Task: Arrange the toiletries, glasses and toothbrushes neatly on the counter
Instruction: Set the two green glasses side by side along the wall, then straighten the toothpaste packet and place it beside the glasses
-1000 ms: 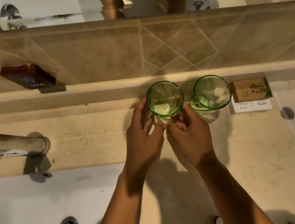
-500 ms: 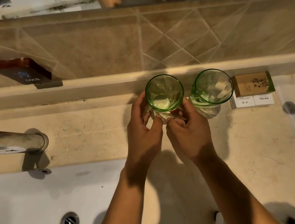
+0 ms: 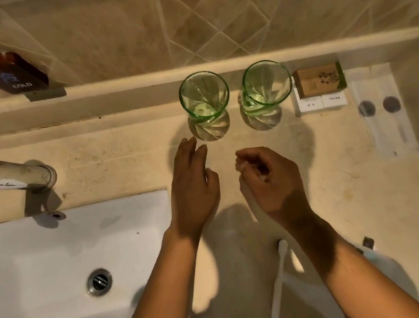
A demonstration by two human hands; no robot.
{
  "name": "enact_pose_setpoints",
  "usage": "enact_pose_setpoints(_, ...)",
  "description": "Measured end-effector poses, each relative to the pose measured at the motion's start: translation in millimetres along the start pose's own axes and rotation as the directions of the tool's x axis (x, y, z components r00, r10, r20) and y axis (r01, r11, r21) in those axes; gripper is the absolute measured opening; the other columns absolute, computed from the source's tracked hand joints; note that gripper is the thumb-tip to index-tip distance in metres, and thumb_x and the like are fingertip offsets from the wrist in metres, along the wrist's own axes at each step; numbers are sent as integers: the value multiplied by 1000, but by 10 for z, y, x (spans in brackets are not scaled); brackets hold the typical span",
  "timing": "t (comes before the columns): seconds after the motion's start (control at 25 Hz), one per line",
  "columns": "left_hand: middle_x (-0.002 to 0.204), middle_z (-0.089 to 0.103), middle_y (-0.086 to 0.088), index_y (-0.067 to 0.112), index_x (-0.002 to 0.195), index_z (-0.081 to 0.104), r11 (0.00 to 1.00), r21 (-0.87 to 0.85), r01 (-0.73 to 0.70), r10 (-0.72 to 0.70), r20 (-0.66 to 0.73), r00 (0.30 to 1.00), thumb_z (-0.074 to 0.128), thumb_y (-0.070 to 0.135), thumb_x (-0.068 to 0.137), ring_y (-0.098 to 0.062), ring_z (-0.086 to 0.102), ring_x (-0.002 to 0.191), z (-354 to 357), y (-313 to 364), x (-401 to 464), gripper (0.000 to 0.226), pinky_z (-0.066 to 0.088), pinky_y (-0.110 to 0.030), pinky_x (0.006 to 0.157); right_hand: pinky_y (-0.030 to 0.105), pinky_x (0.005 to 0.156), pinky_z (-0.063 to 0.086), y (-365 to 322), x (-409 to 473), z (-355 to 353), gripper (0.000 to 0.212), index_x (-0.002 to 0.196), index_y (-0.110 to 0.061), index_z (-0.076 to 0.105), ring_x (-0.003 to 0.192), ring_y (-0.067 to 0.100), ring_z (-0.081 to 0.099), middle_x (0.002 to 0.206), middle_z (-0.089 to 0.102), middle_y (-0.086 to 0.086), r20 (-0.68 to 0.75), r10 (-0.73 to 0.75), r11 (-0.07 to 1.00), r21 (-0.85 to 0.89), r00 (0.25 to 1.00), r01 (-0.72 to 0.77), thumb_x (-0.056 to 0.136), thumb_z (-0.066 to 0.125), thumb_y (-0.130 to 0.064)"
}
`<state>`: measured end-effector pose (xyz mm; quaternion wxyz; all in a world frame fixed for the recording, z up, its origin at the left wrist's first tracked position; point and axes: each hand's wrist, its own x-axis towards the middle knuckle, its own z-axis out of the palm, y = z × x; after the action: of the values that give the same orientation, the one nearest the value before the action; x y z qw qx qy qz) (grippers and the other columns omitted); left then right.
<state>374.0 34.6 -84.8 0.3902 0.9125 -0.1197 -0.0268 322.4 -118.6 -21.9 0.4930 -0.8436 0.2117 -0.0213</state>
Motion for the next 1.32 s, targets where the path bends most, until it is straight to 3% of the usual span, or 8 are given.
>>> enact_pose_setpoints(0.12,152,50,-21,-1,134,60,973,222,-59,64,-14,998,54,4,91,-37,39,147,81,81,-131,44,34,-50,120,20,79,56,119,-438,-218,14,106,-12,72,88,9,70,94,73,-4,13,-98,993,-64,995,99,94,68,-7)
enact_pose_setpoints(0.2,148,51,-27,-5,132,60,937,332,-104,112,-4,994,50,6,89,-43,42,144,100,132,-133,46,33,-52,120,13,72,51,164,-766,-355,7,95,-15,72,79,5,67,84,71,-8,-18,-90,983,-164,996,86,93,69,-9)
enact_pose_setpoints(0.36,147,53,-26,-5,127,63,958,270,-94,106,-30,994,50,6,85,-43,42,143,80,134,-144,45,34,-52,119,9,50,39,287,-1371,-463,26,71,-31,60,69,-9,61,56,57,-16,38,196,908,-385,980,-167,94,63,-44)
enact_pose_setpoints(0.52,152,48,-26,-6,134,59,958,269,-99,107,-15,994,50,4,90,-41,38,147,46,164,-183,46,31,-50,121,14,54,40,406,-1739,-297,36,67,-30,57,51,0,58,58,60,-11,97,472,799,-467,876,-379,89,66,-56)
enact_pose_setpoints(0.76,157,45,-17,1,137,58,975,219,-46,44,13,999,49,13,93,-32,32,150,45,136,-176,46,25,-45,125,22,64,51,460,-1802,-210,34,68,-33,52,61,3,60,65,61,-11,69,483,794,-455,873,-403,88,67,-56)
enact_pose_setpoints(1.08,149,51,-22,-2,126,61,967,248,-57,66,-27,997,53,14,89,-38,39,146,112,122,-140,41,30,-50,121,25,76,54,593,-1604,-774,11,89,-27,63,80,7,59,87,62,-10,-89,167,891,-413,982,-189,88,74,-27)
enact_pose_setpoints(1.2,146,53,-25,-4,122,62,959,275,-71,84,-33,996,55,11,87,-42,42,143,118,119,-132,38,33,-52,119,39,83,53,716,-1540,-1052,45,113,-19,65,100,27,53,108,61,6,-80,95,780,-613,992,-124,73,84,-21)
enact_pose_setpoints(1.32,146,53,-25,-5,123,62,954,291,-71,85,-38,996,58,9,88,-41,42,143,127,135,-131,38,33,-53,119,39,86,47,792,-1470,-1231,63,128,-23,56,106,28,50,117,59,5,16,229,654,-743,973,-141,72,83,-32)
